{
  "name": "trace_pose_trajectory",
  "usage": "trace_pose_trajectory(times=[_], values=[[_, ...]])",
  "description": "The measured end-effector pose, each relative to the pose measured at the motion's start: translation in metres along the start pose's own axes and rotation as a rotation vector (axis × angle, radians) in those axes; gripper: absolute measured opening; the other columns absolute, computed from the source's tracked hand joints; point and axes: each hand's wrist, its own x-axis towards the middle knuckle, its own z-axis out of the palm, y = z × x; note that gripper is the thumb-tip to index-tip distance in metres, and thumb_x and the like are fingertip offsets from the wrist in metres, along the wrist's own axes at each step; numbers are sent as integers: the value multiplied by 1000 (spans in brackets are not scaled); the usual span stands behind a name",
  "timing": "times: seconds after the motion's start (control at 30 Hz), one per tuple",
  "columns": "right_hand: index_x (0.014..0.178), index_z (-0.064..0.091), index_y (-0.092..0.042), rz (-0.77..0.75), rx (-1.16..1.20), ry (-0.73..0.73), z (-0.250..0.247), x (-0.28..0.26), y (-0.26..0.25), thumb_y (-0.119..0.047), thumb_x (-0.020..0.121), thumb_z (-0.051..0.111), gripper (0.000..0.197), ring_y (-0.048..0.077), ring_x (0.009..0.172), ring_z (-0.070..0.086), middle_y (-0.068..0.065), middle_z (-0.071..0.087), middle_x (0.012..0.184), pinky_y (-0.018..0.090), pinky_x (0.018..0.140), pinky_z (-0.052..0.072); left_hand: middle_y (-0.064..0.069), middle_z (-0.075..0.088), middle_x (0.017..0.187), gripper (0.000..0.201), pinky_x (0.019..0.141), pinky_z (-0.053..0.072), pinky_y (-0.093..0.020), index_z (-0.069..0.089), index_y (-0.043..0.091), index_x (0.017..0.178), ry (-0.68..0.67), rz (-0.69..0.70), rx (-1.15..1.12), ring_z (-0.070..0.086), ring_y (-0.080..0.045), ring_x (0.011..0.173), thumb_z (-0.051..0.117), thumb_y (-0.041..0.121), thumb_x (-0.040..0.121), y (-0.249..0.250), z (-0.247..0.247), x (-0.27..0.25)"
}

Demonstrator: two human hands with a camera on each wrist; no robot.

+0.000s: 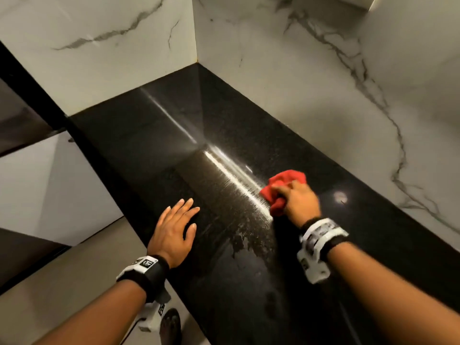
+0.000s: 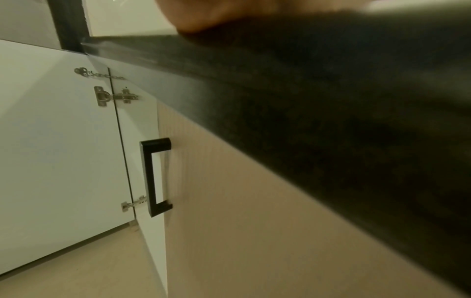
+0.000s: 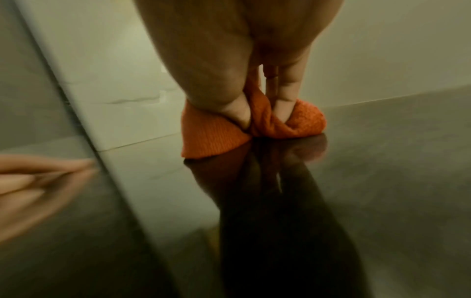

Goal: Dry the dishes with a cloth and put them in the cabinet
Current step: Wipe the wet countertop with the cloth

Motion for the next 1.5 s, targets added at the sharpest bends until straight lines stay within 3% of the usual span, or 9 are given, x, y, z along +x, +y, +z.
trace_pose_trajectory(times=[0.13, 0.27, 0.4, 0.53, 0.7, 0.93, 1.13, 1.3, 1.5], values=[[107, 66, -44, -439, 182, -81, 31, -104, -94, -36, 84, 53, 28, 8, 95, 55, -14, 57, 107, 23, 77, 52, 5, 38, 151, 49, 119, 12, -34, 49, 25, 137, -8, 10, 25, 25, -12, 143, 31, 37, 93, 1, 3, -1], [121, 65, -33, -808, 287, -348, 54, -193, -132, -26, 90, 61, 32, 9, 130, 37, -10, 49, 137, 27, 110, 30, -1, 38, 151, 55, 118, 13, -37, 48, 18, 139, -42, 25, 89, 28, -18, 143, 30, 42, 92, 2, 6, -2], [115, 65, -38, -725, 335, -170, 25, -178, -75, -33, 95, 54, 24, 12, 111, 48, -13, 51, 134, 25, 96, 39, -4, 40, 150, 58, 118, 11, -33, 48, 13, 138, -24, 76, 58, 30, -18, 141, 33, 46, 93, 24, 5, -18], [110, 65, -45, -201, 204, 94, -31, -80, 49, -11, 66, 53, 57, 16, 113, 49, -9, 53, 127, 28, 100, 38, 1, 34, 152, 59, 119, 9, -33, 45, 18, 141, -87, 143, 31, 23, -15, 144, 24, 52, 97, 54, 21, -41], [129, 54, -44, 267, -172, -35, -58, 1, 165, -14, 84, 47, 54, 38, 123, 47, 13, 41, 144, 41, 104, 36, 7, 31, 154, 53, 120, 10, -33, 44, 23, 141, -82, 113, 34, 18, -9, 145, 37, 44, 93, 56, 23, -41], [131, 52, -44, 198, -155, -30, -25, -37, 93, -25, 89, 51, 46, 33, 111, 49, 0, 49, 141, 38, 92, 44, 10, 31, 153, 50, 120, 12, -34, 44, 26, 141, -64, 101, 6, 17, -7, 145, 38, 42, 94, 56, 22, -41], [106, 66, -47, -326, 81, 0, 39, -162, -41, -43, 80, 46, 34, 13, 104, 49, -7, 64, 118, 26, 75, 56, 6, 36, 152, 50, 120, 10, -31, 47, 23, 139, -35, 106, -6, 22, -10, 144, 37, 39, 93, 56, 25, -43], [117, 62, -43, -773, 191, -284, 65, -241, -87, -31, 93, 53, 29, 13, 122, 49, -11, 50, 138, 27, 94, 49, -3, 42, 148, 49, 118, 13, -32, 52, 15, 135, -23, 131, -10, 32, -18, 141, 38, 36, 93, 58, 29, -46], [111, 66, -40, -376, 426, -23, -11, -173, 22, -12, 74, 66, 46, 14, 115, 53, -11, 55, 128, 34, 100, 42, 0, 40, 149, 49, 116, 21, -38, 49, 14, 138, -85, 290, -33, 31, -17, 142, 41, 34, 93, 92, 36, -58]])
